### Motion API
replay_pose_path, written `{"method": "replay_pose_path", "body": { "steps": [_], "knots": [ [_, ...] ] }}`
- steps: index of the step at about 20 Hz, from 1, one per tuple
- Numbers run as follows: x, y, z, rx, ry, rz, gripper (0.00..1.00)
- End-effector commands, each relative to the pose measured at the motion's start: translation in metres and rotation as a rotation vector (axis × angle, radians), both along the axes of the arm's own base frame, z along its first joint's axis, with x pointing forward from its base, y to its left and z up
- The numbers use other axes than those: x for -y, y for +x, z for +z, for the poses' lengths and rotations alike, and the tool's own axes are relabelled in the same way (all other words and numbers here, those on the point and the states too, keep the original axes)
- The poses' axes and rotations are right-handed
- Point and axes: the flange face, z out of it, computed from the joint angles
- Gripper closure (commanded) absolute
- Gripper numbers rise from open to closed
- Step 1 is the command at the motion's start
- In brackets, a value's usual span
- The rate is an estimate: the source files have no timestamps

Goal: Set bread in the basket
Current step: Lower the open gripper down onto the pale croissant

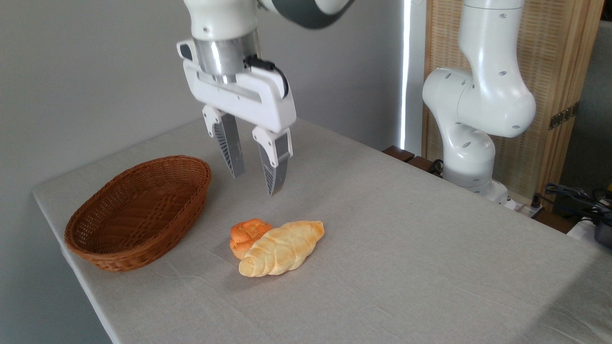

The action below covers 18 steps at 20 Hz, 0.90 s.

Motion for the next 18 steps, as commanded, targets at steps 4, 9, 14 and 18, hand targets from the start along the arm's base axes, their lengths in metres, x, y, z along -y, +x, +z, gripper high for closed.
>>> {"method": "replay_pose_path", "body": {
  "steps": [4,9,14,18],
  "knots": [
    [-0.009,-0.002,-0.044,0.034,-0.002,-0.065,0.00],
    [-0.034,-0.004,-0.075,0.021,-0.004,-0.151,0.00],
    [-0.034,0.006,-0.118,0.012,0.001,-0.154,0.00],
    [-0.033,0.008,-0.124,0.006,0.002,-0.154,0.00]
  ]
}}
